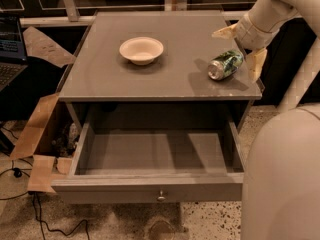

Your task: Place green can into top drawer

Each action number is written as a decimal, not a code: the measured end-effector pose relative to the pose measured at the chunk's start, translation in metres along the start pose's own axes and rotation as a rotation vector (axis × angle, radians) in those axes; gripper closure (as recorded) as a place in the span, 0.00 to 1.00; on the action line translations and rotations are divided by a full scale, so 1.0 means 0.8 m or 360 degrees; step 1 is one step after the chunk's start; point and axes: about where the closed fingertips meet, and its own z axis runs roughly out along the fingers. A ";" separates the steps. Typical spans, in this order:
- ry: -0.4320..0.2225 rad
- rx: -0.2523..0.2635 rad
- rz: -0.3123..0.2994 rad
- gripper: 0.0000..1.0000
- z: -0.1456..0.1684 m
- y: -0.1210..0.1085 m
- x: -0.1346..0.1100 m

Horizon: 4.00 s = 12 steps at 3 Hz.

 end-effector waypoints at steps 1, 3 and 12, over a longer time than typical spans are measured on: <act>0.0038 -0.0024 -0.0037 0.00 0.002 0.014 0.014; -0.0004 -0.0029 0.0001 0.00 0.009 0.018 0.008; 0.0087 -0.0096 -0.0322 1.00 0.001 0.008 0.013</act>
Offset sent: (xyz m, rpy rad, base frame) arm 0.0088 0.0279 0.0097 0.0243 -0.0311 0.0183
